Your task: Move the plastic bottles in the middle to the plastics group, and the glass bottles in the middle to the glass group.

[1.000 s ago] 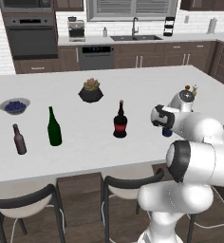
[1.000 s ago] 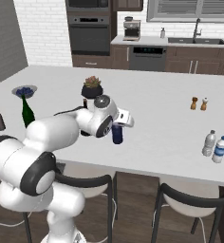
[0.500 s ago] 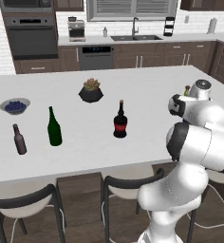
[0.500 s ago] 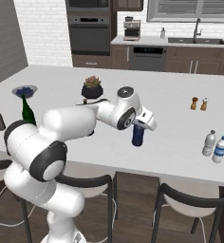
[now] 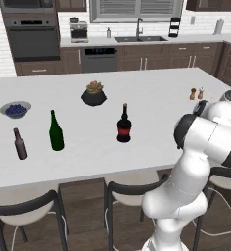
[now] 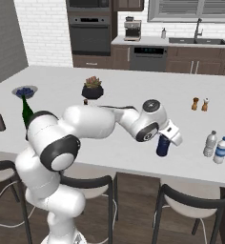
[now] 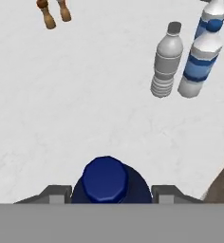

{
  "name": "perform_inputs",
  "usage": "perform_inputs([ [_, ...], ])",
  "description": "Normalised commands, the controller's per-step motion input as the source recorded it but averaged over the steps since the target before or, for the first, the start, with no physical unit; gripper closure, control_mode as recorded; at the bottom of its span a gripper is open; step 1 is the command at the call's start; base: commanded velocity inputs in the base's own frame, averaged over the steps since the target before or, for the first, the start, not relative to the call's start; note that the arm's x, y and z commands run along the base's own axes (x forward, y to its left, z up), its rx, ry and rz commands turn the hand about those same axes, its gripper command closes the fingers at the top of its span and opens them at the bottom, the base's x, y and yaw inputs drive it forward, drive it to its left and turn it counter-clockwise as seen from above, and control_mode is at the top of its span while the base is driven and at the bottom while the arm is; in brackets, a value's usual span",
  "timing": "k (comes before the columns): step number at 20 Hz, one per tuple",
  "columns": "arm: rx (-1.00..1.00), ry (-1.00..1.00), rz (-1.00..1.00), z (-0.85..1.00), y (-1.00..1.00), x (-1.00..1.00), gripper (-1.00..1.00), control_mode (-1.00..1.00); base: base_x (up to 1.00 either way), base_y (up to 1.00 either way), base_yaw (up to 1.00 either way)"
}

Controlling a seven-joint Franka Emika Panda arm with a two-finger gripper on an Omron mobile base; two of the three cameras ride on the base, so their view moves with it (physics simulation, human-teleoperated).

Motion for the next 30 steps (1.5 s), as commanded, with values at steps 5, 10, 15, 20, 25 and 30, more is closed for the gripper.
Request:
perform_inputs([
  [5,0.05,0.00,-0.18,0.00,-1.00,-0.43,1.00,-1.00,0.00,0.00,0.00],
  [10,0.03,0.00,-0.04,0.00,-0.86,-0.53,1.00,-1.00,0.00,0.00,0.00],
  [15,0.00,-0.02,0.00,-0.10,-0.84,-0.30,1.00,-1.00,0.00,0.00,0.00],
  [20,0.00,-0.04,0.00,-0.18,-0.76,-0.03,1.00,-1.00,0.00,0.00,0.00],
  [25,0.00,-0.02,0.00,-0.19,-0.56,0.00,1.00,-1.00,0.00,0.00,0.00],
  [30,0.00,0.00,0.00,0.01,-0.34,0.20,1.00,-1.00,0.00,0.00,0.00],
])
